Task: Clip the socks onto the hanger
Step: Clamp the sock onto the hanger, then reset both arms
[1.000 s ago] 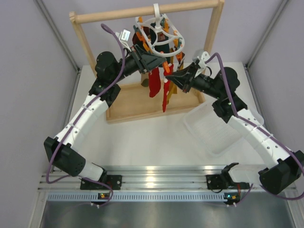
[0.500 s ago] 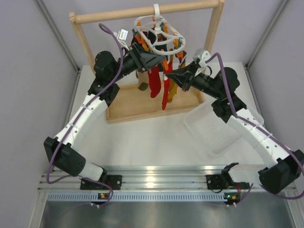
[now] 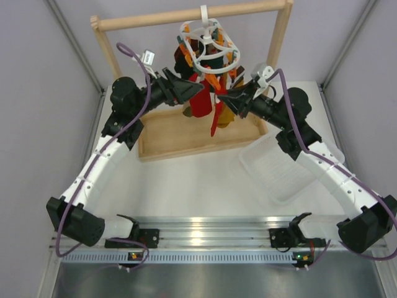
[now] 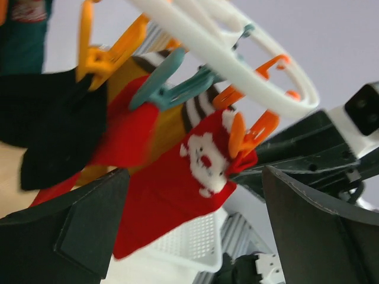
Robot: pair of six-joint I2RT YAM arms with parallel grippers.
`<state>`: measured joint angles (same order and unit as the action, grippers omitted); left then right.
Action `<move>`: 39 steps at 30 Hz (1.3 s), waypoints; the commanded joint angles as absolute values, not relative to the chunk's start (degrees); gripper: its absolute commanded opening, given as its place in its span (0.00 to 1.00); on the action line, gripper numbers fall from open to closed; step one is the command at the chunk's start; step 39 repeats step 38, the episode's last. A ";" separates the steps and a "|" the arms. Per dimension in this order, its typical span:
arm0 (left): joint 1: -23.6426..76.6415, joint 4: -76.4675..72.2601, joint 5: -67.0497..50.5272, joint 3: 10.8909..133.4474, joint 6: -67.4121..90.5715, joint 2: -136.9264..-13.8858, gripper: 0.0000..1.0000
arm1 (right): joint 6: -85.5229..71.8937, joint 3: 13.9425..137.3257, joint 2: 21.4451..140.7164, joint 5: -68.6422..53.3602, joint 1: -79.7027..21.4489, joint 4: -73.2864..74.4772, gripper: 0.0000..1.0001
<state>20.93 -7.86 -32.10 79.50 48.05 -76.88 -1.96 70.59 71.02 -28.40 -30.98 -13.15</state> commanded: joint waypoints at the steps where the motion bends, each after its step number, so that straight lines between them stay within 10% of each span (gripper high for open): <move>1: 19.25 -0.27 -30.33 77.00 37.64 -71.29 0.98 | -0.35 70.40 70.05 -25.75 -31.73 -11.78 0.25; 4: 17.84 9.30 -27.69 75.76 28.68 -67.60 0.98 | -0.44 69.26 68.73 -25.14 -31.55 -8.97 0.56; 13: 16.61 41.44 -16.55 83.05 7.22 -66.62 0.98 | 1.67 62.06 57.93 -19.78 -31.47 1.73 0.94; 39: 7.74 46.32 4.30 64.43 -5.28 -45.27 0.98 | 4.57 48.08 28.74 -16.08 -17.41 22.33 0.99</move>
